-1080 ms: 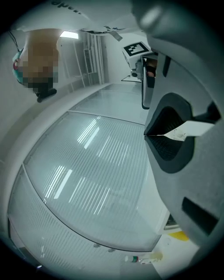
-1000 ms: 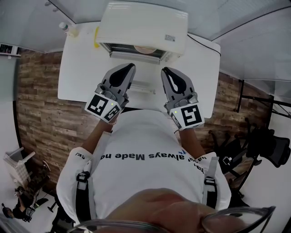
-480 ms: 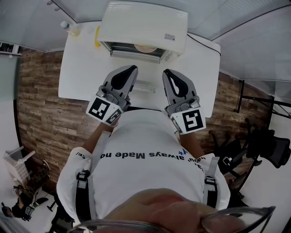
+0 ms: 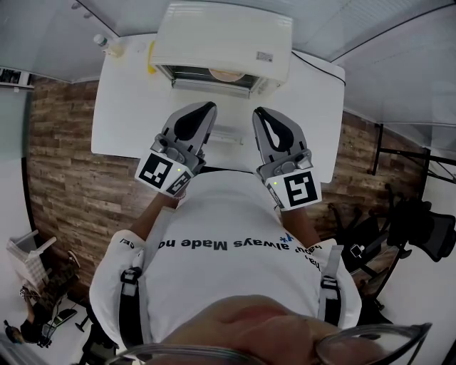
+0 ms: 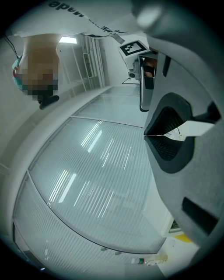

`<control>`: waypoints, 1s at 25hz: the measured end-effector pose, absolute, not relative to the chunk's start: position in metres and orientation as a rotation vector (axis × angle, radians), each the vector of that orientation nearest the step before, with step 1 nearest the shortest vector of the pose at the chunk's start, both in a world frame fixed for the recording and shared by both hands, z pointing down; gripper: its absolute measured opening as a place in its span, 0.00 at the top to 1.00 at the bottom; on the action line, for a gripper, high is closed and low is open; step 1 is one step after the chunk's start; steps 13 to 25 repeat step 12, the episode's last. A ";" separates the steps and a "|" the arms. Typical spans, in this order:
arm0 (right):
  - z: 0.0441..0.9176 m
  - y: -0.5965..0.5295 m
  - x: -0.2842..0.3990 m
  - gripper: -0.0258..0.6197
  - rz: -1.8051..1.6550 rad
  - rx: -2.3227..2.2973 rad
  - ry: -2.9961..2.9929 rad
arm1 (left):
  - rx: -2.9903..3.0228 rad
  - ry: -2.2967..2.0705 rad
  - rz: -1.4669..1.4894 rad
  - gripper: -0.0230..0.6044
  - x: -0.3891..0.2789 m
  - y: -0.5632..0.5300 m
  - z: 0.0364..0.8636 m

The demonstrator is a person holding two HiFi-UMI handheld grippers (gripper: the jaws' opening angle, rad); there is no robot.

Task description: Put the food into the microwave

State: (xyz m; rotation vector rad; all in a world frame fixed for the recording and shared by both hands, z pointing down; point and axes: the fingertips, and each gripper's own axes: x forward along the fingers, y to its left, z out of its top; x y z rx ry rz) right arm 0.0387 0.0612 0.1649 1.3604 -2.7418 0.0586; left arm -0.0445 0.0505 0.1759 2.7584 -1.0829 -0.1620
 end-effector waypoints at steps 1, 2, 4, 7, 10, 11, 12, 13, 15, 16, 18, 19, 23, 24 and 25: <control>0.165 0.061 0.039 0.93 0.060 1.360 -2.742 | 2.758 -1.083 -0.161 0.94 -0.044 0.051 0.177; 0.166 0.061 0.039 0.93 0.061 1.360 -2.742 | 2.757 -1.082 -0.159 0.95 -0.044 0.050 0.177; 0.166 0.060 0.039 0.93 0.062 1.361 -2.743 | 2.756 -1.081 -0.159 0.95 -0.043 0.049 0.178; 0.165 0.060 0.040 0.93 0.059 1.362 -2.743 | 2.758 -1.082 -0.155 0.94 -0.043 0.049 0.177; 0.164 0.061 0.039 0.93 0.055 1.363 -2.745 | 2.756 -1.081 -0.155 0.95 -0.043 0.050 0.177; 0.164 0.061 0.039 0.93 0.055 1.363 -2.745 | 2.756 -1.081 -0.155 0.95 -0.043 0.050 0.177; 0.164 0.061 0.039 0.93 0.055 1.363 -2.745 | 2.756 -1.080 -0.155 0.95 -0.043 0.051 0.177; 0.164 0.061 0.039 0.93 0.055 1.363 -2.745 | 2.756 -1.080 -0.155 0.95 -0.043 0.051 0.177; 0.164 0.061 0.039 0.93 0.055 1.363 -2.745 | 2.756 -1.080 -0.155 0.95 -0.043 0.051 0.177; 0.164 0.061 0.039 0.93 0.055 1.363 -2.745 | 2.756 -1.080 -0.155 0.95 -0.043 0.051 0.177; 0.164 0.061 0.039 0.93 0.055 1.363 -2.745 | 2.756 -1.080 -0.155 0.95 -0.043 0.051 0.177; 0.164 0.061 0.039 0.93 0.055 1.363 -2.745 | 2.756 -1.080 -0.155 0.95 -0.043 0.051 0.177; 0.164 0.061 0.039 0.93 0.055 1.363 -2.745 | 2.756 -1.080 -0.155 0.95 -0.043 0.051 0.177; 0.164 0.061 0.039 0.93 0.055 1.363 -2.745 | 2.756 -1.080 -0.155 0.95 -0.043 0.051 0.177; 0.164 0.061 0.039 0.93 0.055 1.363 -2.745 | 2.756 -1.080 -0.155 0.95 -0.043 0.051 0.177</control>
